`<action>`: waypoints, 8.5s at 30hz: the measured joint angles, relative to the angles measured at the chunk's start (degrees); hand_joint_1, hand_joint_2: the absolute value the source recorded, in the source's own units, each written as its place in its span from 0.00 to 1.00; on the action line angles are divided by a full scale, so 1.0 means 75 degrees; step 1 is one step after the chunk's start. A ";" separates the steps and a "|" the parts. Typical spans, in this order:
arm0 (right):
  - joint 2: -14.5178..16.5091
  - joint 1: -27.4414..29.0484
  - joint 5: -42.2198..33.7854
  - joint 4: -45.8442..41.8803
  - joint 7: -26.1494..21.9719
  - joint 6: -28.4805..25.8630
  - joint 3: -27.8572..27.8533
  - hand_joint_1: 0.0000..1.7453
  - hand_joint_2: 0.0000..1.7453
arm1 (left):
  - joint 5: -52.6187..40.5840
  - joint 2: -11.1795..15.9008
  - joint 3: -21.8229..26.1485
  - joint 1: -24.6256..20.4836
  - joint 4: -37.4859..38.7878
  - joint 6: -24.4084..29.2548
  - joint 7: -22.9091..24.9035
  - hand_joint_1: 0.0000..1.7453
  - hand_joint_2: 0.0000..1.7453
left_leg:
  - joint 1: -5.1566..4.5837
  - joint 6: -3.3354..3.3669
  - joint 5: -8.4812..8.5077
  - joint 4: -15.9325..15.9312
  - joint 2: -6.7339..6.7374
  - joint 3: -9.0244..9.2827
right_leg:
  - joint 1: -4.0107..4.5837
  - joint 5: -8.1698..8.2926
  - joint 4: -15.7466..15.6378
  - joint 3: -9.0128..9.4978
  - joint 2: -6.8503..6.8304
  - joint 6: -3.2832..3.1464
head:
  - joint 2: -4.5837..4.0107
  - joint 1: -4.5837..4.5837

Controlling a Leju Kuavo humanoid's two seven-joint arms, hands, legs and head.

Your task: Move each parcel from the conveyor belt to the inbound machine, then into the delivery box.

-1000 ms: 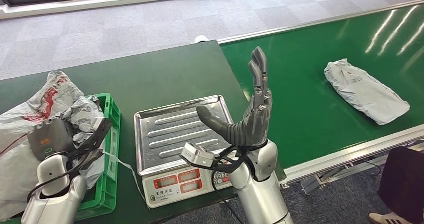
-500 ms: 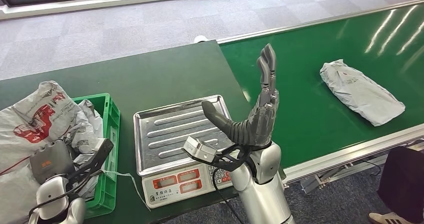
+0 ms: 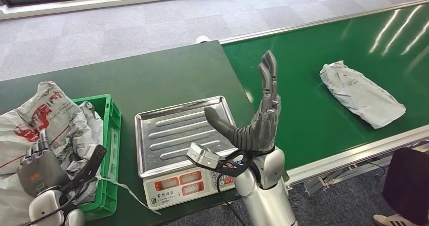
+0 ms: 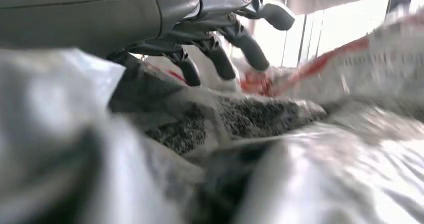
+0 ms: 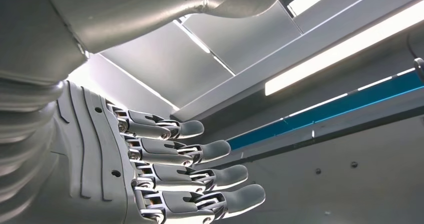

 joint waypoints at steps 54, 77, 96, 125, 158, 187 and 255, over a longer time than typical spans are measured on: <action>-0.1562 -0.1093 0.1594 0.1909 0.4898 0.0018 -0.0626 0.00 1.00 | 0.9237 -0.1030 -0.0404 0.1605 -0.4574 -0.0334 -0.7585 0.00 1.00 | -0.0002 0.0010 0.0002 0.0002 -0.0022 -0.0021 | -0.0005 0.0006 -0.0003 0.0003 -0.0021 0.0011 | 0.0001 0.0001; -0.4140 -0.4390 0.1630 0.8663 0.6916 0.0364 0.0565 0.00 1.00 | 1.1496 -0.1126 -0.1592 0.2182 -0.6091 -0.4535 -0.7603 0.00 1.00 | -0.0026 0.0037 0.0009 0.0007 -0.0036 -0.0028 | -0.0028 0.0018 -0.0007 -0.0002 -0.0038 0.0032 | 0.0001 0.0001; -0.4374 -0.5254 0.1635 1.0583 0.7410 0.1931 0.0565 0.00 1.00 | 1.1425 -0.1729 -0.0147 0.2445 -0.6237 -0.5607 -0.7598 0.00 1.00 | -0.0021 0.0036 0.0010 0.0006 -0.0036 -0.0029 | -0.0024 0.0017 -0.0005 -0.0005 -0.0037 0.0031 | 0.0000 0.0001; -0.4019 -0.5412 0.1639 1.0818 0.7763 0.2797 0.0388 0.00 1.00 | 1.1016 -0.1794 0.0152 0.2518 -0.6298 -0.5485 -0.7597 0.00 1.00 | -0.0020 0.0036 0.0010 0.0006 -0.0036 -0.0029 | -0.0023 0.0016 -0.0005 -0.0007 -0.0037 0.0031 | 0.0001 0.0001; -0.3877 -0.4911 0.1642 1.0824 0.7798 0.4739 -0.0711 0.00 1.00 | 1.0871 -0.1807 0.0214 0.2508 -0.6184 -0.5238 -0.7597 0.00 1.00 | -0.0020 0.0036 0.0009 0.0005 -0.0036 -0.0029 | -0.0023 0.0015 -0.0005 -0.0008 -0.0036 0.0031 | 0.0000 0.0001; -0.3810 -0.4866 0.1642 1.0818 0.7787 0.4826 -0.0778 0.00 1.00 | 1.0772 -0.1814 0.0266 0.2521 -0.6217 -0.5145 -0.7597 0.00 1.00 | -0.0020 0.0036 0.0009 0.0006 -0.0036 -0.0029 | -0.0023 0.0015 -0.0005 -0.0008 -0.0036 0.0032 | 0.0001 0.0001; -0.4280 -0.4068 0.1642 1.0941 0.6872 0.6516 -0.2425 1.00 1.00 | 1.1009 -0.1559 -0.0720 0.2128 -0.5461 -0.4323 -0.7598 0.00 1.00 | -0.0030 0.0055 0.0001 0.0006 -0.0038 -0.0025 | -0.0032 0.0012 -0.0008 0.0008 -0.0043 0.0050 | 0.0000 0.0001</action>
